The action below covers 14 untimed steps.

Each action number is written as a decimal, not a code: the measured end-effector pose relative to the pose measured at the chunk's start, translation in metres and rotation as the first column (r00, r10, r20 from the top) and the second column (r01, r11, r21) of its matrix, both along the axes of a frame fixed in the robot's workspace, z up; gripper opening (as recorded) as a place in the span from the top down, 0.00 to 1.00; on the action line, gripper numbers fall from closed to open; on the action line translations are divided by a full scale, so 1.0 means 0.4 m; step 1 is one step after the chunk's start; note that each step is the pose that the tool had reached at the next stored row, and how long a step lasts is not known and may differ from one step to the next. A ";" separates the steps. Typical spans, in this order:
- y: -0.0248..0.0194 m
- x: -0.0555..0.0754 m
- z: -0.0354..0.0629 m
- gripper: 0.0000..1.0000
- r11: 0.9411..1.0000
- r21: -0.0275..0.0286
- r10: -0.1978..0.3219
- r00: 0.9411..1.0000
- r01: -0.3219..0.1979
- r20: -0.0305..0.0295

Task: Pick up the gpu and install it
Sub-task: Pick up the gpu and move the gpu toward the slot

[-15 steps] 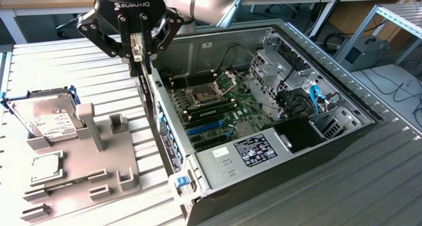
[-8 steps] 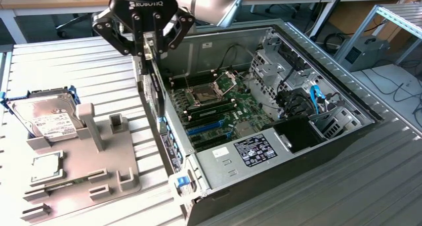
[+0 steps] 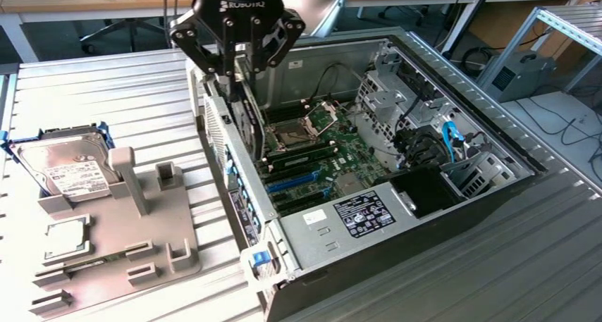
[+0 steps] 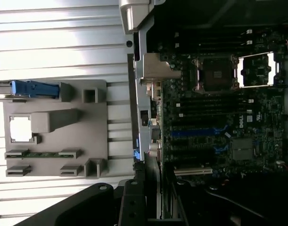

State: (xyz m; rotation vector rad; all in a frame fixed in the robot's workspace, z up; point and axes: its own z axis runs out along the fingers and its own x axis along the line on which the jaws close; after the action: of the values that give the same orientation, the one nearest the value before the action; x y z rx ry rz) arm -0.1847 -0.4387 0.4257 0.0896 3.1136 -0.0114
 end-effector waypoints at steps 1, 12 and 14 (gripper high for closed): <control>0.000 0.010 -0.001 0.73 1.000 0.000 0.000 1.000 0.000 0.000; 0.000 0.078 -0.016 0.73 1.000 0.000 0.000 1.000 0.000 -0.001; 0.000 0.089 -0.019 0.73 1.000 0.000 0.000 1.000 0.000 0.000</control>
State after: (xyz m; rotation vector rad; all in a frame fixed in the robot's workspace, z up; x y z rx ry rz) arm -0.1490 -0.4387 0.4183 0.0896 3.1141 -0.0115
